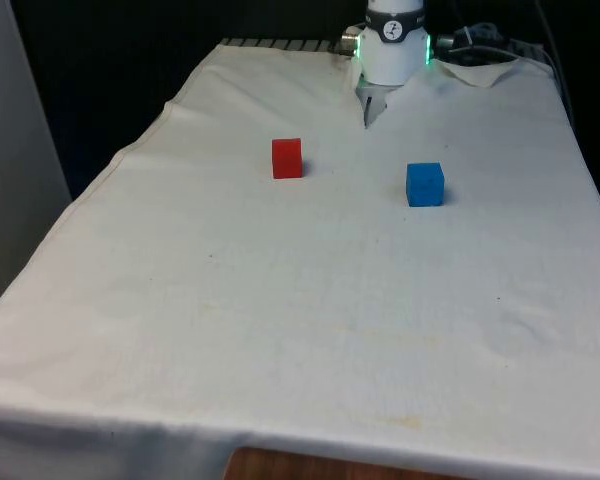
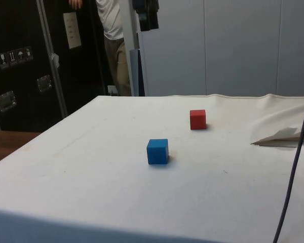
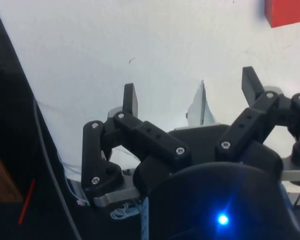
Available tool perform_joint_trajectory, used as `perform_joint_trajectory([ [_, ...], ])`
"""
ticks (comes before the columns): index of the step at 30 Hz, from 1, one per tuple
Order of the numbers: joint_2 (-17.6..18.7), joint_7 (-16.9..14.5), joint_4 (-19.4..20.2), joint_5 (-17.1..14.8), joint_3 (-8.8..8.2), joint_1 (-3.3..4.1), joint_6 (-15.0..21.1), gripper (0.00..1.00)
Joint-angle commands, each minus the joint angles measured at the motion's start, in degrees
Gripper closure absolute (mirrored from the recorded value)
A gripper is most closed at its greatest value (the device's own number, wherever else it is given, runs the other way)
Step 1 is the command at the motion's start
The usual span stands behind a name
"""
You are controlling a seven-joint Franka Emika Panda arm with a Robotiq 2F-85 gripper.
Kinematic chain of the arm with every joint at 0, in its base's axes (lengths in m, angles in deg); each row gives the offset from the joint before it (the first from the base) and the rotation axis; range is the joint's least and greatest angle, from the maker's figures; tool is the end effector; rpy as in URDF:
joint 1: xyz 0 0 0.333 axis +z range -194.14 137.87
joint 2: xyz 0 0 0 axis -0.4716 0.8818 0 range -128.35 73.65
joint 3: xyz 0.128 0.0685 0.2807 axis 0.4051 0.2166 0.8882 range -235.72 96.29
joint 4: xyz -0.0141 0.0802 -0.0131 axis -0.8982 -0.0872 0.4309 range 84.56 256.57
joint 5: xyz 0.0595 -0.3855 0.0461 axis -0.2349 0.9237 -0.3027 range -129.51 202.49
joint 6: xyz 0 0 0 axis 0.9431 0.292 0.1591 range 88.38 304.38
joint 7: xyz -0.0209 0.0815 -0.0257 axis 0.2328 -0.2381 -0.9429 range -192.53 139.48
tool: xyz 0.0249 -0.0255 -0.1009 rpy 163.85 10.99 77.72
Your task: Stack the two cubes.
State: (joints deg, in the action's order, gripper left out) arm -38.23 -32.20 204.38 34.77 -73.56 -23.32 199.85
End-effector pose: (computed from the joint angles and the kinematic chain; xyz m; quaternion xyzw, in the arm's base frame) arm 0.4904 0.0093 0.4745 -0.9981 -0.0531 0.0209 0.0211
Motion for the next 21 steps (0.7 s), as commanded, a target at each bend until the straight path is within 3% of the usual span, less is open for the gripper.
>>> perform_joint_trajectory([
  [1, -0.69, -0.4, 0.8, 0.11, 0.06, 0.06, 0.8, 0.0],
  [21, -3.72, -5.04, 5.44, 0.11, 0.34, 0.06, 1.83, 0.0],
])
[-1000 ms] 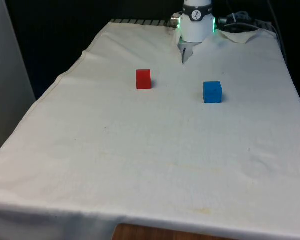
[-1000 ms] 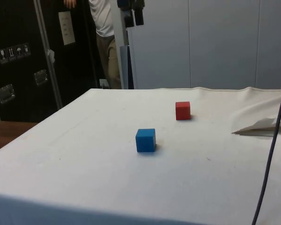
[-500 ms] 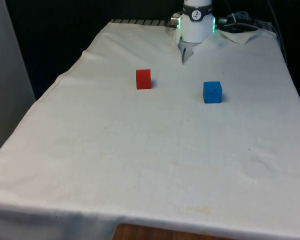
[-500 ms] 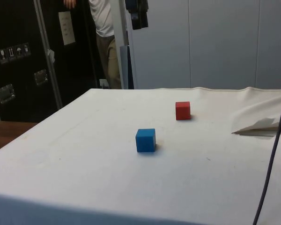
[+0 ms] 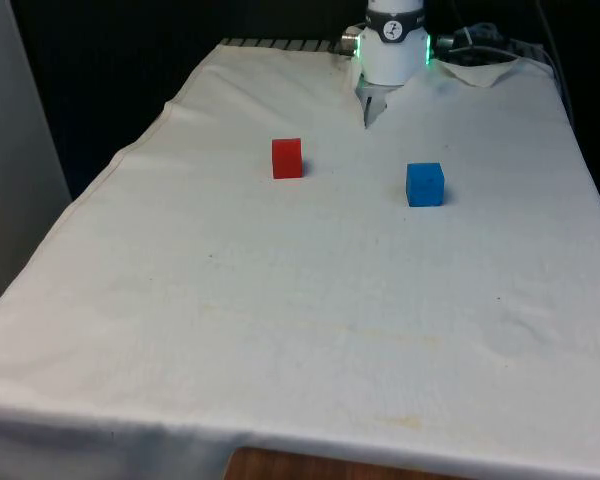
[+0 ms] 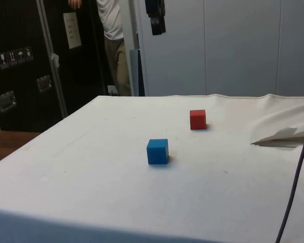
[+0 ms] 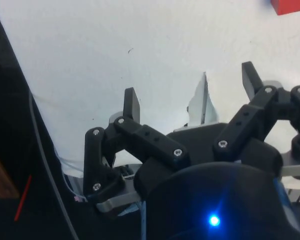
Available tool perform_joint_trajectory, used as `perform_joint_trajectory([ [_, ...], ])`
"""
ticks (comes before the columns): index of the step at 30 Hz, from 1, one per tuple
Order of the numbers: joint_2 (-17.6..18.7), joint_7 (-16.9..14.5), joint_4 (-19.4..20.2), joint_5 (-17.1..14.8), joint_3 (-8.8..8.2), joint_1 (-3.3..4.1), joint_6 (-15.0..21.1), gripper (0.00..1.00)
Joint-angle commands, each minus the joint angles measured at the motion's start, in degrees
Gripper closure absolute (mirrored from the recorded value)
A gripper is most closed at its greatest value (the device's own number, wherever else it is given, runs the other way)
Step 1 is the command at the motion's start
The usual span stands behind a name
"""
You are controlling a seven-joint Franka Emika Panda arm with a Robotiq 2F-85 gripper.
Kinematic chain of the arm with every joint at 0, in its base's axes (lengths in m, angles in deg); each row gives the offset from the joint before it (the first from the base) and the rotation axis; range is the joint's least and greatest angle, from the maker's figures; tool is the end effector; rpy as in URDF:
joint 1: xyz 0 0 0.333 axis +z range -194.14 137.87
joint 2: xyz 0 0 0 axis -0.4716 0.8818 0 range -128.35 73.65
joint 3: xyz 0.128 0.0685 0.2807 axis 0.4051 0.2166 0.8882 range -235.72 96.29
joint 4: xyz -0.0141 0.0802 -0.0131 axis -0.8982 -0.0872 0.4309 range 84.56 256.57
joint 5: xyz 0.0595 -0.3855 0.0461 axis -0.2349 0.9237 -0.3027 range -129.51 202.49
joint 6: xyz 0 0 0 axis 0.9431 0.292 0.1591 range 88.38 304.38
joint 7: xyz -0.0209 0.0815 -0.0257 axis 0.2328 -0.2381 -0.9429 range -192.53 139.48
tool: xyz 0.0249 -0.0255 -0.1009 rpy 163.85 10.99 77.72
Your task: Stack the two cubes.
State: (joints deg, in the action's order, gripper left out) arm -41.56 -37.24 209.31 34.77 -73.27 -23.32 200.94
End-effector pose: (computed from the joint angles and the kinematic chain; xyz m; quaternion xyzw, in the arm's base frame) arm 0.4682 0.0113 0.4637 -0.9945 -0.0995 0.0244 0.0235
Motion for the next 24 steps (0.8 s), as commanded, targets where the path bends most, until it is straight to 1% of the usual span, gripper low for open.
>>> perform_joint_trajectory([
  [1, -0.69, 0.0, 0.92, 0.17, 0.17, 0.11, 0.86, 0.0],
  [7, -2.46, 0.52, 3.72, 0.29, 1.15, 0.11, 2.29, 0.0],
  [8, -1.89, 0.0, 2.92, 0.0, 0.92, 0.11, 1.32, 0.0],
  [10, -3.15, 0.86, 5.1, 0.57, 1.6, 0.06, 3.21, 0.0],
  [13, -3.72, 1.32, 6.36, 1.43, 1.95, -0.06, 4.07, 0.0],
  [17, -4.24, 2.12, 7.51, 2.75, 2.18, -0.06, 4.64, 0.0],
  [18, -3.84, 1.43, 6.99, 2.01, 1.83, 0.11, 3.95, 0.0],
  [19, -4.35, 2.35, 7.79, 3.09, 2.23, -0.06, 4.81, 0.0],
  [20, -4.47, 2.69, 8.31, 3.72, 2.29, -0.11, 5.21, 0.0],
  [24, -4.64, 3.32, 9.45, 5.04, 2.46, -0.11, 6.07, 0.0],
])
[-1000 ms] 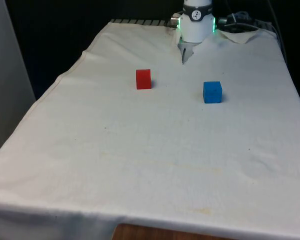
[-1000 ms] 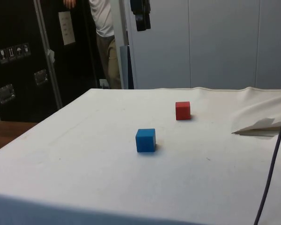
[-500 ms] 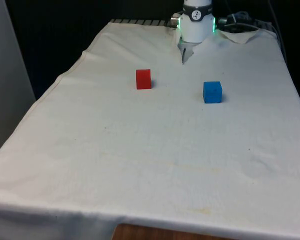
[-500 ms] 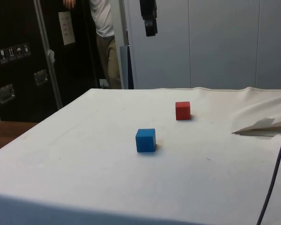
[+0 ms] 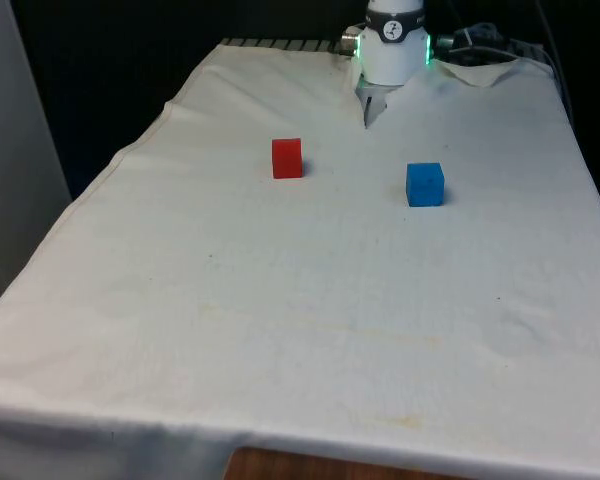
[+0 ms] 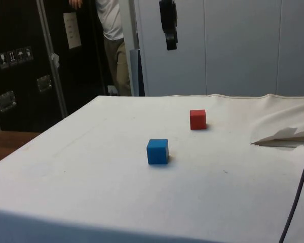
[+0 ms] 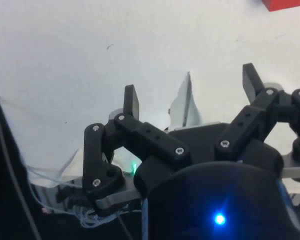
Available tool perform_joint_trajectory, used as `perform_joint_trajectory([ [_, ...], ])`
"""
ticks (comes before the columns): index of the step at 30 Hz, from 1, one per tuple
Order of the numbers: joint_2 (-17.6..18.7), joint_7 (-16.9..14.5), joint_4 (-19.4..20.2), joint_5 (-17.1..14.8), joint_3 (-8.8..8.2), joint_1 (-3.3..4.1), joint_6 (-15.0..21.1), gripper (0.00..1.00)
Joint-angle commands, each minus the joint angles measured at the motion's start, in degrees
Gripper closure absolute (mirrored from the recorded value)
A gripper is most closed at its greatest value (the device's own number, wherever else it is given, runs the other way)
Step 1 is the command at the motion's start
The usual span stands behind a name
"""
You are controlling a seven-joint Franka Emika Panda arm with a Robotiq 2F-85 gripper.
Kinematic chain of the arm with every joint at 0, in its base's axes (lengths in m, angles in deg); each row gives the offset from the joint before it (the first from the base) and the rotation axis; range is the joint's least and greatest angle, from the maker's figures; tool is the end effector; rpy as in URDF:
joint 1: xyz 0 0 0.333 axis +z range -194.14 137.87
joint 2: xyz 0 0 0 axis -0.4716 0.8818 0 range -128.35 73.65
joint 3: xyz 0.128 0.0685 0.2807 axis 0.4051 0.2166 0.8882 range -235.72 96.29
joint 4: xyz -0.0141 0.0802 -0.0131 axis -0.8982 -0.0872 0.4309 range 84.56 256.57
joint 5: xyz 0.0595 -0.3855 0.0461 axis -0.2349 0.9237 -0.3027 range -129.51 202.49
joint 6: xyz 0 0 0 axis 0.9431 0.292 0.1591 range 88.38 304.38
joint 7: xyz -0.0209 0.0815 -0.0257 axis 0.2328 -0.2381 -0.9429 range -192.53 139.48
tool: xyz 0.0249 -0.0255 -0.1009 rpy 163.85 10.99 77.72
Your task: Stack the two cubes.
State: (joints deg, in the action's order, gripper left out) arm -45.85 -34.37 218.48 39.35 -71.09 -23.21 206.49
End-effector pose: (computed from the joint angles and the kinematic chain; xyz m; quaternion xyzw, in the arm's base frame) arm 0.4359 0.0242 0.4318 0.9934 0.1117 -0.0207 0.0175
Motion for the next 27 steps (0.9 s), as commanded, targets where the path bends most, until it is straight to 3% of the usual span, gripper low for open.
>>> perform_joint_trajectory([
  [1, -0.4, 0.63, 0.86, 0.92, 0.23, -0.23, 1.03, 0.0],
  [2, -0.06, 0.11, 0.34, 0.23, 0.0, 0.0, 0.23, 0.0],
  [5, -0.46, 0.63, 1.78, 1.6, 0.0, -0.4, 2.06, 0.0],
  [12, -0.46, 0.57, 1.95, 1.32, 0.0, -0.23, 2.29, 0.0],
  [19, -2.23, -1.2, 4.76, 0.23, -1.43, -0.17, 4.58, 0.0],
  [20, -1.55, -0.57, 3.78, 0.74, -1.03, -0.23, 3.21, 0.0],
  [21, -2.46, -1.6, 5.33, 0.06, -1.78, -0.17, 5.21, 0.0],
  [27, -3.32, -4.18, 8.19, -0.92, -3.67, -0.11, 9.05, 0.0],
])
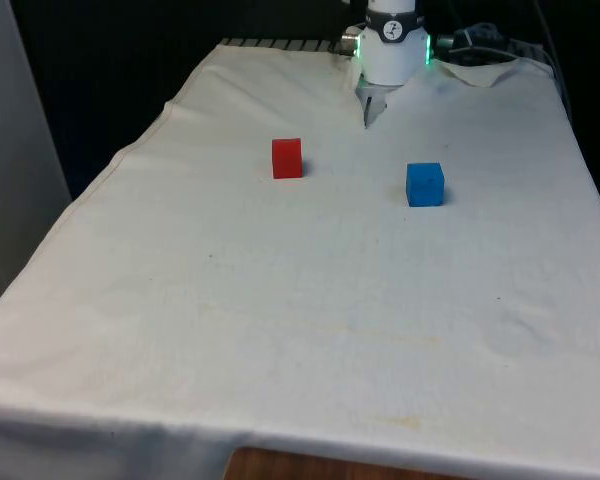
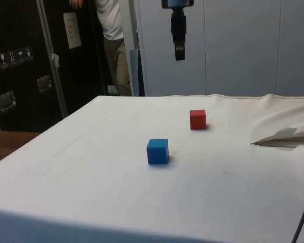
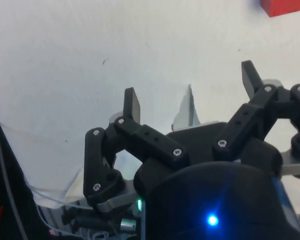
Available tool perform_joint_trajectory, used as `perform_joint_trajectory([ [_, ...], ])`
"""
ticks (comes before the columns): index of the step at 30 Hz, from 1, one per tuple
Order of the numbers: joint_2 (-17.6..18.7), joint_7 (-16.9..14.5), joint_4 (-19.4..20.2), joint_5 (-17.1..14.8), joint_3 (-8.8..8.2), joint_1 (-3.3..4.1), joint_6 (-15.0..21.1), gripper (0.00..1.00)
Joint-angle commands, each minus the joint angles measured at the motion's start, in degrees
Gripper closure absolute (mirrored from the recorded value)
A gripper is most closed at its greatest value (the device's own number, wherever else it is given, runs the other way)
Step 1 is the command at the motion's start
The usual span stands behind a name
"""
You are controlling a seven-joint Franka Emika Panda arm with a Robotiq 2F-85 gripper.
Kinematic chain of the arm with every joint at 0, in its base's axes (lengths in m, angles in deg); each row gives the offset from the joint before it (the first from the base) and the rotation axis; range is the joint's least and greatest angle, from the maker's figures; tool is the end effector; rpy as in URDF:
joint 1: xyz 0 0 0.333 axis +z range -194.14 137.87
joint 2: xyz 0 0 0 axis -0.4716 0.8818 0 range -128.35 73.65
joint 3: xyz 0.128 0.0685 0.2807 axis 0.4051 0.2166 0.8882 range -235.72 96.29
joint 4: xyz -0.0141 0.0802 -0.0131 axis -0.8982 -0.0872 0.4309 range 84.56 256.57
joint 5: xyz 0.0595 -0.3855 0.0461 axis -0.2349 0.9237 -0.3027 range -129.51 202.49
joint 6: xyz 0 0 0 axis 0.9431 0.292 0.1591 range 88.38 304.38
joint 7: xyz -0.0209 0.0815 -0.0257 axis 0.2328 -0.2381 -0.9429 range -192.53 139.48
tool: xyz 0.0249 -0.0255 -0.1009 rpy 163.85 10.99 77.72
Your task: Stack the two cubes.
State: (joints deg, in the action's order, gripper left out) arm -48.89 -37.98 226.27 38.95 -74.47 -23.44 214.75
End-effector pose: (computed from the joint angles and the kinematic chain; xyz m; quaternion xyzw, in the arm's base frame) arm 0.4150 -0.0016 0.4043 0.9934 0.1142 0.0098 0.0034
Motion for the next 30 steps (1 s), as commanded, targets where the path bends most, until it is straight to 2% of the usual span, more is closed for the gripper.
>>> perform_joint_trajectory([
  [1, -0.34, -1.03, 0.74, -0.69, -0.57, 0.11, 1.38, 0.0],
  [2, 0.0, -0.34, 0.23, -0.11, -0.23, 0.0, 0.46, 0.0],
  [6, -0.46, -3.15, 2.18, -1.49, -1.89, 0.17, 3.78, 0.0],
  [10, -0.4, -4.98, 3.32, -2.18, -2.92, 0.17, 5.67, 0.0],
  [11, -0.06, -4.47, 2.92, -1.66, -2.58, 0.0, 4.98, 0.0],
  [15, -0.17, -7.85, 4.81, -2.92, -4.64, 0.11, 7.79, 0.0],
  [19, 0.29, -9.91, 5.61, -2.86, -6.25, 0.11, 8.82, 0.0],
  [20, 0.17, -9.51, 5.5, -2.41, -6.13, 0.0, 8.31, 0.0],
  [22, 0.86, -11.23, 5.9, -2.69, -7.28, 0.06, 9.4, 0.0],
  [29, 3.15, -14.15, 6.7, -2.41, -9.4, -0.06, 11.63, 0.0],
  [30, 2.92, -13.75, 6.3, -2.41, -9.17, 0.0, 10.66, 0.0],
])
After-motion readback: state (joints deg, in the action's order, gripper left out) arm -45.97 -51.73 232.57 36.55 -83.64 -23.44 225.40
